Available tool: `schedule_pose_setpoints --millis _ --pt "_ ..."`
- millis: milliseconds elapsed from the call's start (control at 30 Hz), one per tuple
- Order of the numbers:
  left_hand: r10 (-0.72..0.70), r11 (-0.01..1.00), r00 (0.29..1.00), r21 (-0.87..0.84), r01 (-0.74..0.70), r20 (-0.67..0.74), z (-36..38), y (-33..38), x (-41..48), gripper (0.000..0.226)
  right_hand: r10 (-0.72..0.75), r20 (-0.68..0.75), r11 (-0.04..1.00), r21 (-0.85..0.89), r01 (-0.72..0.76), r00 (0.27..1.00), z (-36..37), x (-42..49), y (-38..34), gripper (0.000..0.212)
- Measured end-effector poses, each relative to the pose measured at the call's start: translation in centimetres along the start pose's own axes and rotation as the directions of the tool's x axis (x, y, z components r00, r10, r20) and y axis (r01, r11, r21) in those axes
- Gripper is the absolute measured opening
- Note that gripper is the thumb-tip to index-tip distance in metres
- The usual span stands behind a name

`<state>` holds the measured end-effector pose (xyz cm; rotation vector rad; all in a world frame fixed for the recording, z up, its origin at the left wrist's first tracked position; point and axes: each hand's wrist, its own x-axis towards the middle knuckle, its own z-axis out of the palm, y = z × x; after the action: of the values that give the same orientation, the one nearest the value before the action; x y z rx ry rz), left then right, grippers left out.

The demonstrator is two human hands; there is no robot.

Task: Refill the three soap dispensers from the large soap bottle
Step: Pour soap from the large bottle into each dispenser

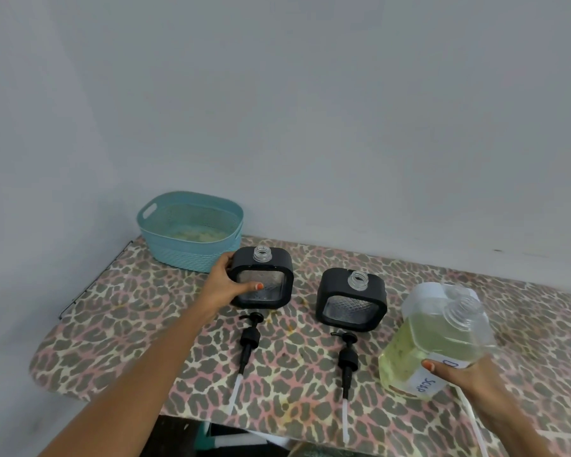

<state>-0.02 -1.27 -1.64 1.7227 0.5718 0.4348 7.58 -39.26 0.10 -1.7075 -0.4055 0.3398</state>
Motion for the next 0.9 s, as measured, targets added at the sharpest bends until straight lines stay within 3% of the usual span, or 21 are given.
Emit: schedule_pose_setpoints --millis 300,633,767,900 --pt "0.085 0.996 0.994 -0.028 -0.087 -0.067 -1.2 3.1 -2.3 0.065 -0.067 -0.086 0.997 -0.037 0.064 0.994 0.9 -0.7 -0.4 0.101" --pt "0.174 0.985 0.984 -0.007 -0.174 0.036 -0.7 5.4 -8.1 0.054 -0.132 -0.302 0.990 -0.087 0.110 0.944 2.9 -2.0 0.6 0.101" --pt "0.214 0.977 0.971 -0.031 -0.212 0.105 -0.8 6.0 -10.5 0.055 -0.188 -0.354 0.982 -0.059 0.179 0.916 3.8 -2.4 0.0 0.087" --pt "0.213 0.977 0.960 -0.061 -0.205 0.183 -1.0 6.0 -12.2 0.080 -0.305 -0.356 0.952 -0.153 0.266 0.884 4.3 -2.6 -1.5 0.075"
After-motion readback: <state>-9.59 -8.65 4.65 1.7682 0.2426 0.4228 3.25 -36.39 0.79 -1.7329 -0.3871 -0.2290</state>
